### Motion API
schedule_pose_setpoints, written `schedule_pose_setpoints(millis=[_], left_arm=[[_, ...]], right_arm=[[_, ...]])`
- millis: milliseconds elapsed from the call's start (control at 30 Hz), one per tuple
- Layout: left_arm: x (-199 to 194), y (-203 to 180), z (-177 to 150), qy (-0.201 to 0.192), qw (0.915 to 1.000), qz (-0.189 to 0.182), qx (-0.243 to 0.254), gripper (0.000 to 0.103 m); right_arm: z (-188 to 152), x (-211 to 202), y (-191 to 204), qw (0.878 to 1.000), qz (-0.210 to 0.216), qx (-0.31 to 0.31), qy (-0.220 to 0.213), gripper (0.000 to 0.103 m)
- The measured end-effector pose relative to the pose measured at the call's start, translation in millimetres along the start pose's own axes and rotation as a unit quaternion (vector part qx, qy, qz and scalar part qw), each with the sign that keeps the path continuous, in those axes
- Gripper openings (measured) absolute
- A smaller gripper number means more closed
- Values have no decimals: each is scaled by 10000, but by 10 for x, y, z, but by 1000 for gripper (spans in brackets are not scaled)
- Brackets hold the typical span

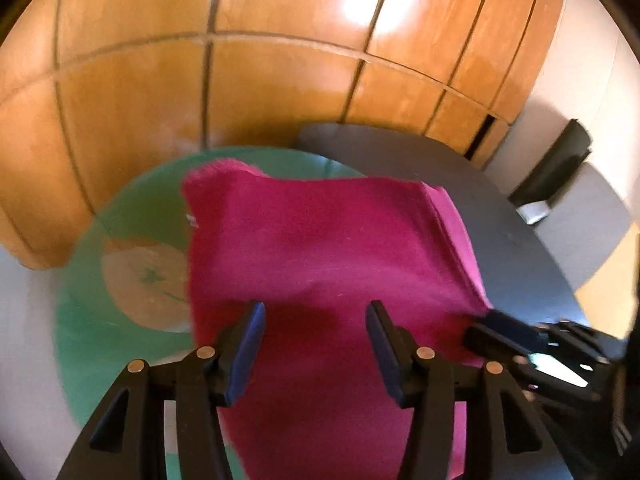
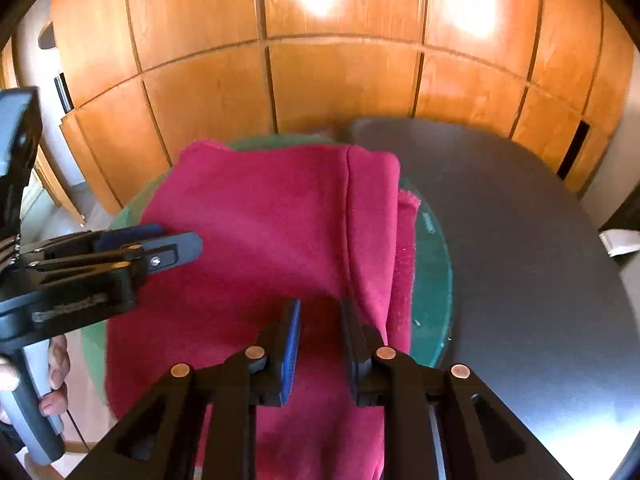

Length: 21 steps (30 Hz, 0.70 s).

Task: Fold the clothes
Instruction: 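Carry the folded sweatshirt with both grippers over to the green round table, then lower the sweatshirt onto the green table and open both grippers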

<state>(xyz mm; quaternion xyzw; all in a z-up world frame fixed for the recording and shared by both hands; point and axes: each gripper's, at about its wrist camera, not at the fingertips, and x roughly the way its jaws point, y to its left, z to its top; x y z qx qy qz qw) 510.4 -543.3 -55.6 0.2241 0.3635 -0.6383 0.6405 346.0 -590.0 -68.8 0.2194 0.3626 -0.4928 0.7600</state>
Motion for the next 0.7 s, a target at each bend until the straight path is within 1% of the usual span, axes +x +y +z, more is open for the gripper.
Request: schedule_pose_setpoints(millis=[33,100,133,167,300,333,367,433,533,600,667,700], left_arm=[[-47,-19,-11,-46,9999,127,71,56],[-151,-50,-44,-140,9993,301,187,57],[-205,-59,-63,-149,9991,360,194,59],[-258,-68,-81,-151,9988,422,195,64],[-475,-108,-157,-133,9987,461,155,65],[-520,-126,-178,-136,9987,468,165,65],[-490,-177,-152,-133,9986,480,166,65],[-567,-202,-192,-199,9989,372,183,65],[-620,-238,-250,-201,9990,309,235,65],[-742,-238,-318,-343,9984,331,294,62],[-829,-251,-347,-498,9979,288,286,56],[-879,-252,-374,-542,9977,270,303,55]], right_arm=[[-25,-61,25,9999,-103,-5,-14,24],[-74,-182,74,9995,-308,-16,-42,34],[-99,-243,99,9991,-411,-21,-56,43],[-124,-303,124,9987,-514,-26,-71,49],[-294,-551,150,9984,-558,59,-117,57],[-327,-586,159,9983,-559,65,-128,61],[-359,-613,167,9983,-561,67,-136,63],[-424,-669,183,9983,-566,72,-152,65],[-521,-753,206,9982,-572,78,-175,67],[-585,-808,222,9981,-576,82,-191,67],[-650,-864,238,9981,-580,86,-207,68],[-682,-892,246,9980,-582,88,-215,68]])
